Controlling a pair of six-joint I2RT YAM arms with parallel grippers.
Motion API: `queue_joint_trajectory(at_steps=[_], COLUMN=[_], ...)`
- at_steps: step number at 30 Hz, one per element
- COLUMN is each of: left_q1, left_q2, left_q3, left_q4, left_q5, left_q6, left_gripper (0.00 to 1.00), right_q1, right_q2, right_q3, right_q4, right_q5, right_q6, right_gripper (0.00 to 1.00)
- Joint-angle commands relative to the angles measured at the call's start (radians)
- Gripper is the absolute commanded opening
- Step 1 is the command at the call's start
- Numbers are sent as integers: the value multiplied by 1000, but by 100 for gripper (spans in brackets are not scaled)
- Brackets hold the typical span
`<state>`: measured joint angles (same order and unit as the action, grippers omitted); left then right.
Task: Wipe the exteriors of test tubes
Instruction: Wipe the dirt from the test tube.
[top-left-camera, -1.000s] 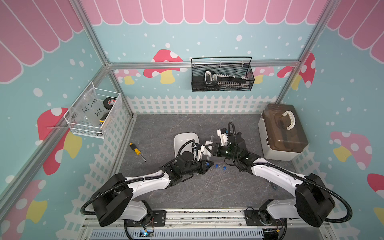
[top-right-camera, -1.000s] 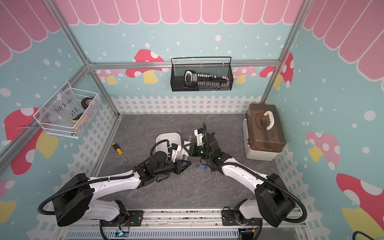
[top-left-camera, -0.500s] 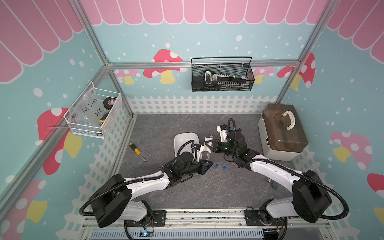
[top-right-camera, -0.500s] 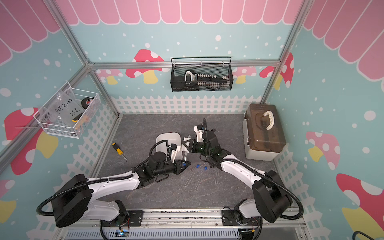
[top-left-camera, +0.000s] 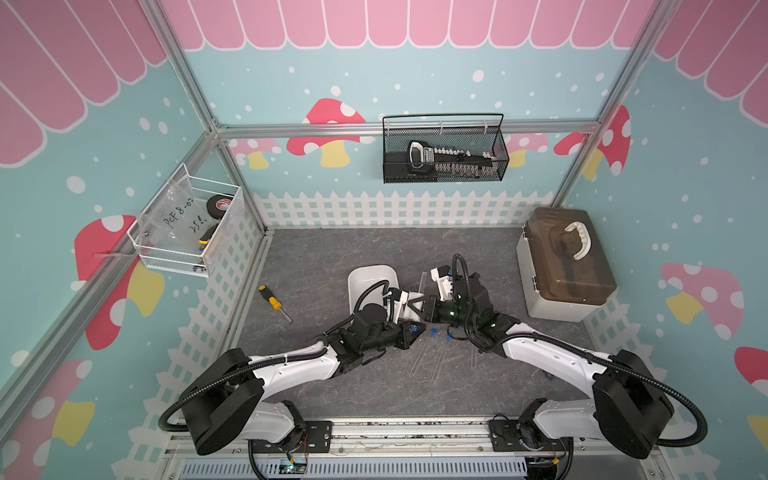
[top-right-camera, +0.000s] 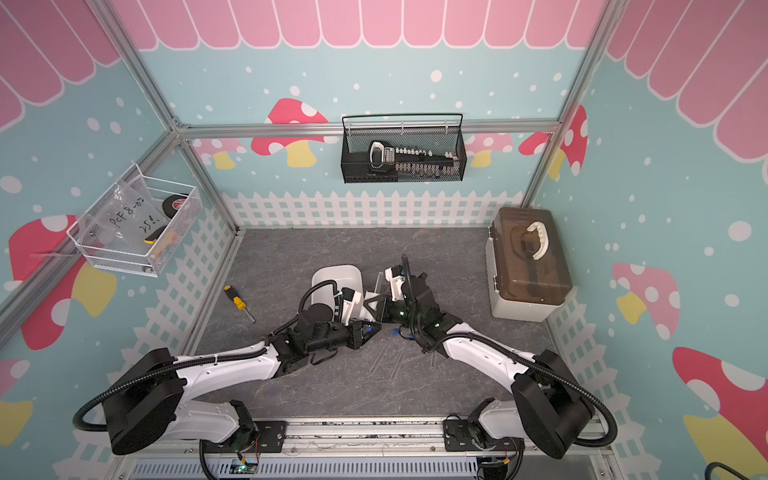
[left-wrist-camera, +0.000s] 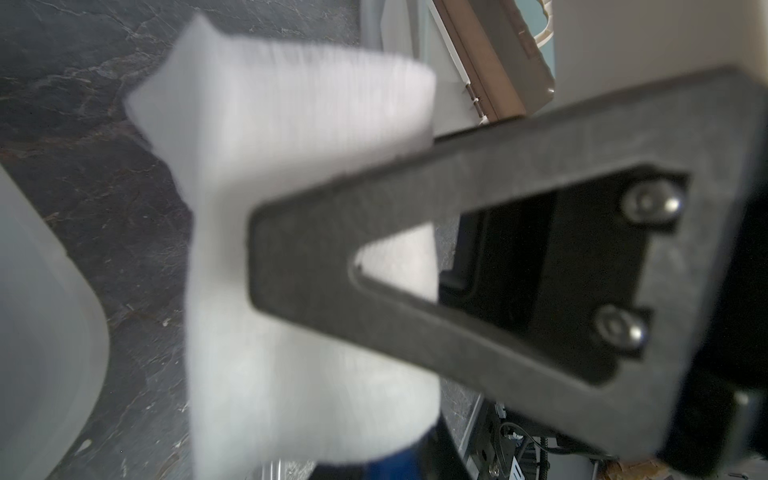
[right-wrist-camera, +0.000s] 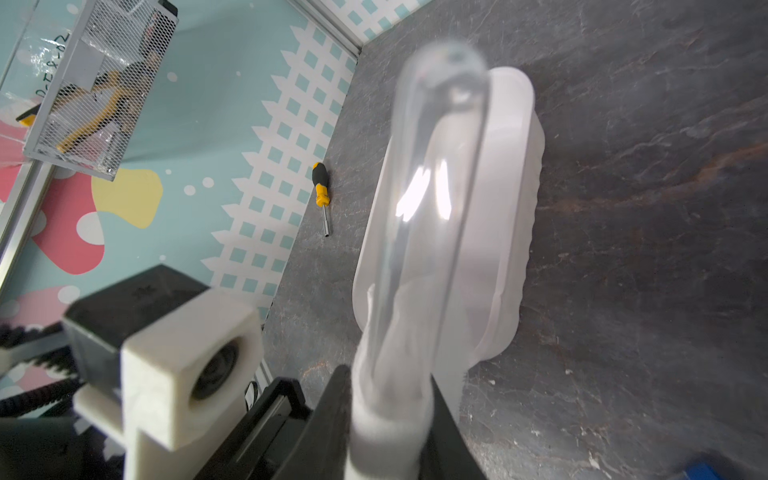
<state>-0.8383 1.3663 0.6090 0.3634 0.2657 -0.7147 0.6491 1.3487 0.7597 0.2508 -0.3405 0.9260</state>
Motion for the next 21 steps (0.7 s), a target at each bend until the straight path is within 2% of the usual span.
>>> queue_joint_trajectory(at_steps=[1, 7, 11, 14, 21], left_q1=[4, 3, 4, 5, 8], left_q2=[-39, -71, -91, -89, -68], left_q3=[-21, -32, -33, -24, -9], left_q4=[5, -26, -32, -36, -22], left_q5=[5, 3, -13, -10, -8], left_q6=[-6, -1, 4, 9, 9], left_gripper=[9, 9, 10, 9, 10], right_q1=[-33, -108, -117, -109, -49], right_q2=[51, 105, 108, 100, 14], right_q3=[82, 182, 216, 200, 78], right_q4=[-6, -20, -50, -47, -35], right_q5=[6, -33, -49, -70, -25], right_q6=[-35, -62, -81, -63, -26], right_gripper=[23, 23, 23, 23, 23])
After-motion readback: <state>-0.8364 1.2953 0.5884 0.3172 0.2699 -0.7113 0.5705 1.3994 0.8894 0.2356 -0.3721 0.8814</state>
